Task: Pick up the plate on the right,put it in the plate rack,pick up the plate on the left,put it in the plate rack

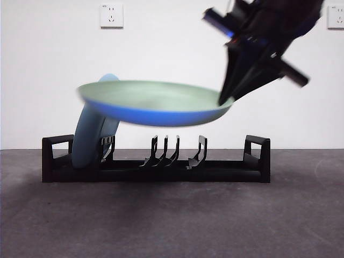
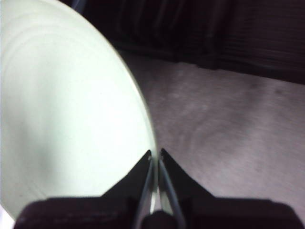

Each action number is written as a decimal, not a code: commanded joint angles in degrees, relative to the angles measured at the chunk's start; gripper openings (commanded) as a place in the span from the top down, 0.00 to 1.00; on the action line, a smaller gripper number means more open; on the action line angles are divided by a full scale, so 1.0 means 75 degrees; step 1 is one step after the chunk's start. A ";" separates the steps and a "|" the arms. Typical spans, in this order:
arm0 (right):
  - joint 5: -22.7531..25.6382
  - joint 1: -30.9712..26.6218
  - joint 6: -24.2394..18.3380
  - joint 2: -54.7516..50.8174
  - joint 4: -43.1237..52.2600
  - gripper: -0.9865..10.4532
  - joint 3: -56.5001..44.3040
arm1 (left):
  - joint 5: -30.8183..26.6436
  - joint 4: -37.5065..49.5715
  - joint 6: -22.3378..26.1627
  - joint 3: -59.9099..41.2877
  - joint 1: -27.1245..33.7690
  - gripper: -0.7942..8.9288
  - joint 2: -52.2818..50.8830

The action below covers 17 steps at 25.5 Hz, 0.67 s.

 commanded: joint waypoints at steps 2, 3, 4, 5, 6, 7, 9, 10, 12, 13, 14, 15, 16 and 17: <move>-0.0035 -0.0239 -0.0251 -0.0242 -0.0353 0.92 0.0012 | -0.0810 -0.0090 0.0227 -0.0023 -0.0883 0.63 0.0632; -0.0035 -0.0300 -0.0274 -0.0291 -0.0478 0.92 0.0012 | -0.1061 -0.0099 0.0254 -0.0023 -0.1099 0.63 0.0825; -0.0038 -0.0364 -0.0341 -0.0350 -0.0653 0.92 0.0012 | -0.1373 -0.0099 0.0312 -0.0023 -0.1370 0.63 0.1113; -0.0061 -0.0405 -0.0364 -0.0388 -0.0772 0.92 0.0012 | -0.1580 -0.0105 0.0321 -0.0023 -0.1568 0.63 0.1376; -0.0125 -0.0443 -0.0385 -0.0443 -0.0866 0.92 0.0012 | -0.1582 -0.0111 0.0318 -0.0023 -0.1684 0.63 0.1661; -0.0361 -0.0475 -0.0458 -0.0466 -0.0877 0.92 0.0012 | -0.1585 -0.0122 0.0312 -0.0023 -0.1734 0.63 0.1903; -0.0871 -0.0545 -0.0498 -0.0562 -0.0886 0.92 0.0012 | -0.1585 -0.0108 0.0315 -0.0023 -0.1743 0.63 0.2384; -0.0965 -0.0574 -0.0501 -0.0612 -0.0892 0.92 0.0012 | -0.1612 -0.0041 0.0312 -0.0023 -0.1743 0.63 0.2591; -0.1037 -0.0600 -0.0513 -0.0685 -0.0909 0.92 0.0012 | -0.1606 0.0079 0.0315 -0.0023 -0.1743 0.63 0.2847; -0.1040 -0.0609 -0.0542 -0.0714 -0.0921 0.92 0.0012 | -0.1603 0.0152 0.0315 -0.0023 -0.1743 0.63 0.2926; -0.1043 -0.0647 -0.0565 -0.0764 -0.0950 0.92 0.0012 | -0.1609 0.0239 0.0315 -0.0023 -0.1743 0.64 0.2984; -0.1040 -0.0659 -0.0592 -0.0810 -0.0973 0.92 0.0012 | -0.1632 0.0303 0.0315 -0.0023 -0.1740 0.69 0.3008; -0.1046 -0.0664 -0.0621 -0.0866 -0.0976 0.92 0.0012 | -0.1687 0.0338 0.0315 -0.0023 -0.1734 0.81 0.3010; -0.1043 -0.0682 -0.0627 -0.0918 -0.0979 0.92 0.0012 | -0.1705 0.0347 0.0315 -0.0023 -0.1728 0.92 0.3010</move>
